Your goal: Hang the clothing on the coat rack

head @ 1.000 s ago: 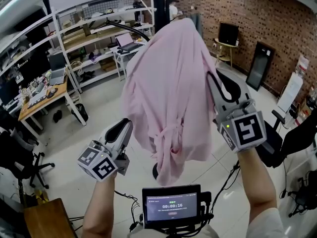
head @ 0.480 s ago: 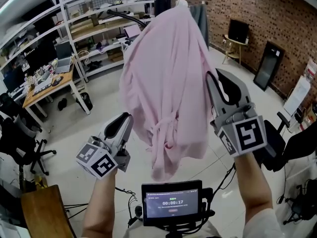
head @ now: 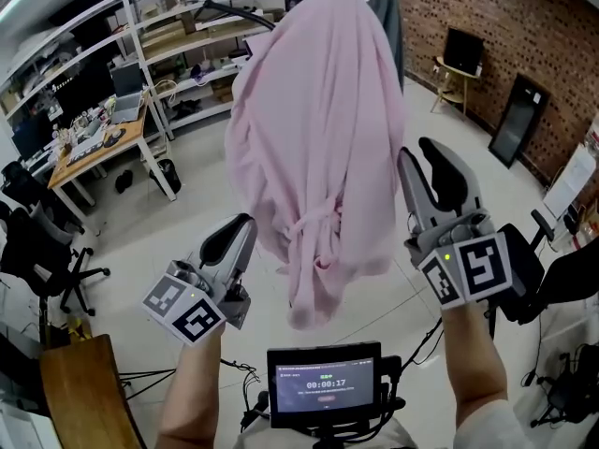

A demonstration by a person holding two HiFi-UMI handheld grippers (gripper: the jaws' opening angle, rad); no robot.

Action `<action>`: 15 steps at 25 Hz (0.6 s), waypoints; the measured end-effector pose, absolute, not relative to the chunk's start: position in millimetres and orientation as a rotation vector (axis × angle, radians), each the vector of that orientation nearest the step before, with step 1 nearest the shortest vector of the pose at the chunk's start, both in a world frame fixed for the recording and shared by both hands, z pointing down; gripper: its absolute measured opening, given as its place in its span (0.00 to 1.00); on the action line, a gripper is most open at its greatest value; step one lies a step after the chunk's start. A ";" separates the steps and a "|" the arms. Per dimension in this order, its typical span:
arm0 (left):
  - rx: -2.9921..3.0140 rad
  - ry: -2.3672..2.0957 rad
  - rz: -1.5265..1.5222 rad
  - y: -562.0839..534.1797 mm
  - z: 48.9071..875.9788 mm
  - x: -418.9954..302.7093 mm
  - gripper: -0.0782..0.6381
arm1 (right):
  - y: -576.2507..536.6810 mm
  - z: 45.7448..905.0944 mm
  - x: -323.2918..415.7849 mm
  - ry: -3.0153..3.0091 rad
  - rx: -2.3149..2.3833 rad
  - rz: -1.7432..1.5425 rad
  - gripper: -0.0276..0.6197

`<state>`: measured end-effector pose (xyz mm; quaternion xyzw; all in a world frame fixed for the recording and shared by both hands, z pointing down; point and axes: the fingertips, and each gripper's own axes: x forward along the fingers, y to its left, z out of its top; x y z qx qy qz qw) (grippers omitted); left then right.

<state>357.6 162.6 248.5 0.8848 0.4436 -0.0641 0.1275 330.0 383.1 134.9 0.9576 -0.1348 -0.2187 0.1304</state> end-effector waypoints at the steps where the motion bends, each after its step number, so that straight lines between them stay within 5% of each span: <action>1: 2.573 1.294 -0.182 163.1 248.6 356.8 0.15 | 383.6 136.9 329.2 -0.388 2.785 -0.626 0.25; 15: 2.564 1.465 -0.109 145.7 263.9 319.4 0.11 | 339.7 184.0 291.9 -0.343 2.874 -0.447 0.25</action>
